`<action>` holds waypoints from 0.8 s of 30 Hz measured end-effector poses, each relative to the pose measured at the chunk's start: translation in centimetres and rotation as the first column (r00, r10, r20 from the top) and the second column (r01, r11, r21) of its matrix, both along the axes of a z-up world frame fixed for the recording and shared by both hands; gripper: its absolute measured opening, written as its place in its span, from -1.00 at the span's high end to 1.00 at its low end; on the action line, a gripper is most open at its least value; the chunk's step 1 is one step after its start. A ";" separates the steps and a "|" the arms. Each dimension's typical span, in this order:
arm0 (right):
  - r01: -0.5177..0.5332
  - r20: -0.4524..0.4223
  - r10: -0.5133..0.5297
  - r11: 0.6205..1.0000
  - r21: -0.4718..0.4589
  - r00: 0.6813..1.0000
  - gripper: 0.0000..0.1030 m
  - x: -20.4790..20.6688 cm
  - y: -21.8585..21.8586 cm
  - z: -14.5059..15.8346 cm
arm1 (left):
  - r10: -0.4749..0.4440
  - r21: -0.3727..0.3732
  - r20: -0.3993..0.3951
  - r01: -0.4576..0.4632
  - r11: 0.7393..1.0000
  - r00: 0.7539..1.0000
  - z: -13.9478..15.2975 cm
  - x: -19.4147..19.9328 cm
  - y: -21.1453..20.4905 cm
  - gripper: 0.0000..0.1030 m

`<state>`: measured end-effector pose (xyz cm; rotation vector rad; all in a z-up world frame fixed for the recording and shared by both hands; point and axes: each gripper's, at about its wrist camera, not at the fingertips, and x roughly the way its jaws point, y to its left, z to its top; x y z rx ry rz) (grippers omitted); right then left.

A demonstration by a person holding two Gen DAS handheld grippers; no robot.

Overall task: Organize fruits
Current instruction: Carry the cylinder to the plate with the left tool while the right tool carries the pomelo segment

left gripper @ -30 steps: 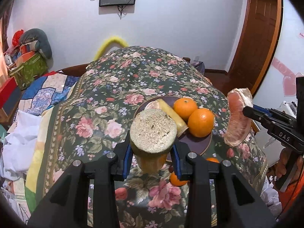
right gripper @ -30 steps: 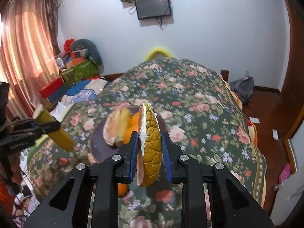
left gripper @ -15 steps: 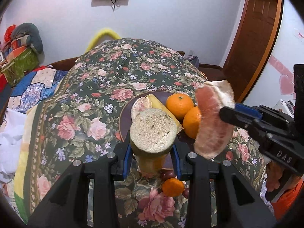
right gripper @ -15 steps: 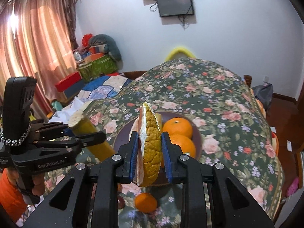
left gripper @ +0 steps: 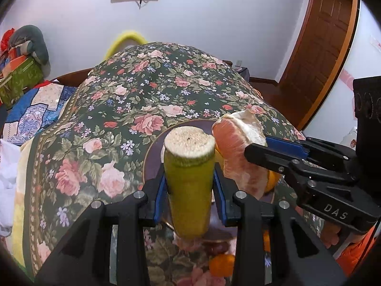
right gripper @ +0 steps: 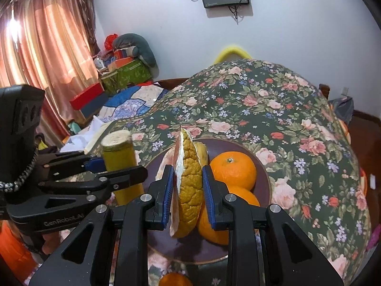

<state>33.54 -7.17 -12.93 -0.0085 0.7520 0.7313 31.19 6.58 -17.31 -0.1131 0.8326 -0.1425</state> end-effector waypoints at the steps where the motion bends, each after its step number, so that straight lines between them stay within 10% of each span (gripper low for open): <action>1: 0.000 -0.004 0.000 1.000 0.004 1.000 0.57 0.1 0.0 0.0 | 0.003 -0.004 -0.003 -0.003 1.000 1.000 -0.2 0.4 0.0 0.31; 24: 0.046 0.047 -0.042 0.996 -0.080 0.998 0.27 -0.9 -0.8 0.7 | 0.044 0.006 -0.033 -0.043 0.999 0.998 -0.4 -0.1 0.7 0.31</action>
